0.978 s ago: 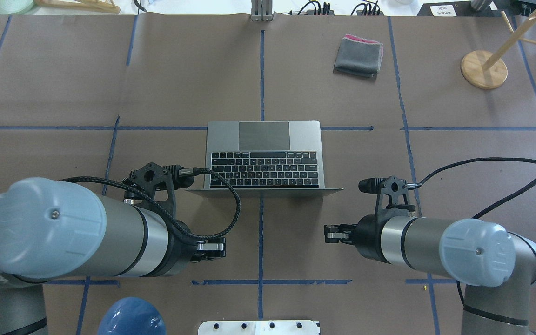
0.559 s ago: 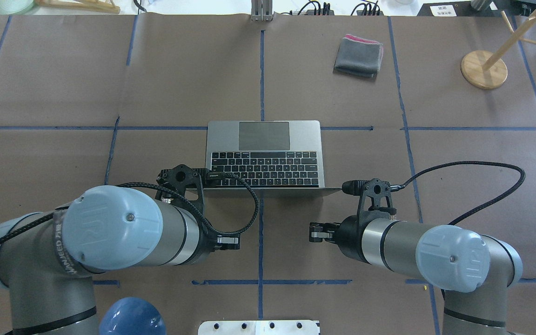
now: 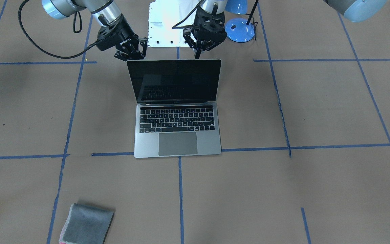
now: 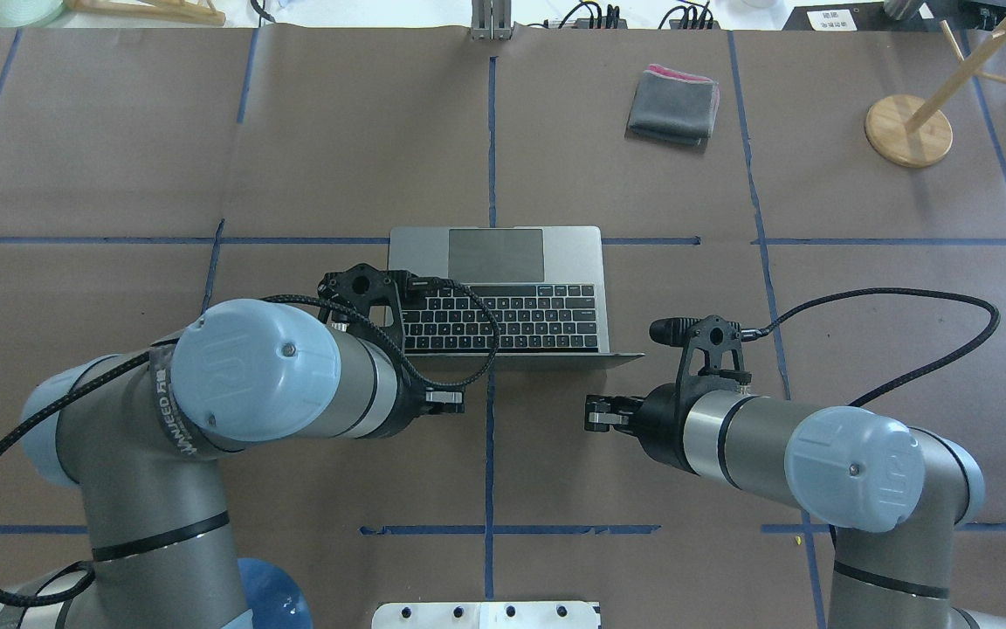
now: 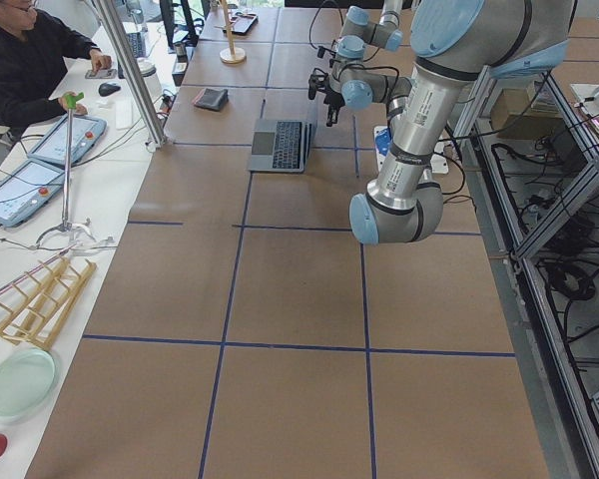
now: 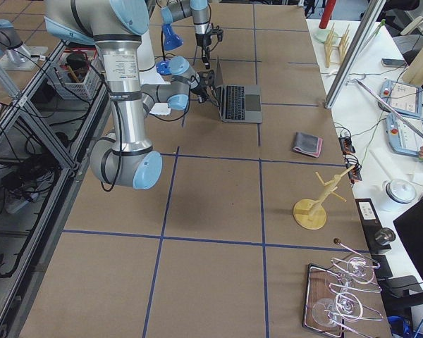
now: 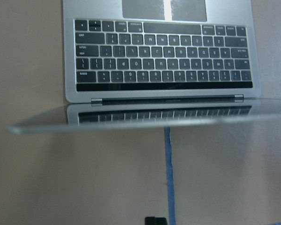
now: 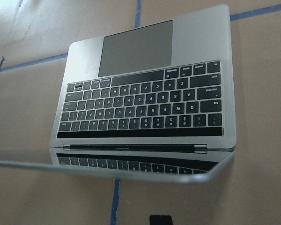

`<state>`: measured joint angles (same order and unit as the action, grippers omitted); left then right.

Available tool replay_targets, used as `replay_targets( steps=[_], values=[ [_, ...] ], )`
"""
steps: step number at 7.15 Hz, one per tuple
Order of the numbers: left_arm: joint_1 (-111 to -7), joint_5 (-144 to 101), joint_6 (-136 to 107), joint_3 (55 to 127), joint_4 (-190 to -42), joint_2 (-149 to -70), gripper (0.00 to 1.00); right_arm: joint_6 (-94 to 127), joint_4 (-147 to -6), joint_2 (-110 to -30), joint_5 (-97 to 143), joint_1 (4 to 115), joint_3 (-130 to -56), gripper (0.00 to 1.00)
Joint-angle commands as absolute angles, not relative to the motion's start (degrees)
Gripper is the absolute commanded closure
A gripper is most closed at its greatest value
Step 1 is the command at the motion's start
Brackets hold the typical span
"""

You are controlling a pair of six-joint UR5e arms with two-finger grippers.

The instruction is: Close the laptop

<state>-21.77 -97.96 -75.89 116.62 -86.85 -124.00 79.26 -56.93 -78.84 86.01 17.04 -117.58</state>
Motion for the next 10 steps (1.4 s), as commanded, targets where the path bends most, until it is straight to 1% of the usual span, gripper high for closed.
replay_targets(
  steps=[1,3,4,6,8,9,10],
  values=[
    [-25.6,-98.2,-75.7,111.6,-91.6,-125.8,1.00,78.8,-57.0,-74.7,86.7,20.6,-114.6,1.00],
    [-28.3,-98.4,-73.8,108.5,-92.1,-128.0,1.00,78.7,-56.9,-70.7,89.4,25.5,-109.2,1.00],
    [-29.4,-98.5,-73.0,106.3,-93.7,-128.3,1.00,78.6,-56.9,-67.1,92.1,28.5,-105.1,1.00],
    [-31.5,-99.2,-72.2,101.9,-97.3,-128.8,1.00,77.4,-56.8,-62.4,92.5,31.5,-98.6,1.00],
    [-33.7,-101.4,-70.4,91.2,-103.4,-132.3,1.00,77.2,-56.8,-60.5,92.8,32.1,-95.8,1.00],
    [-34.0,-101.4,-70.1,88.2,-106.3,-132.4,1.00,77.2,-56.8,-60.3,92.8,32.2,-94.2,1.00],
    [-34.3,-101.5,-69.6,86.8,-106.8,-132.5,1.00,77.0,-56.8,-59.1,92.8,32.2,-91.9,1.00]
  ],
)
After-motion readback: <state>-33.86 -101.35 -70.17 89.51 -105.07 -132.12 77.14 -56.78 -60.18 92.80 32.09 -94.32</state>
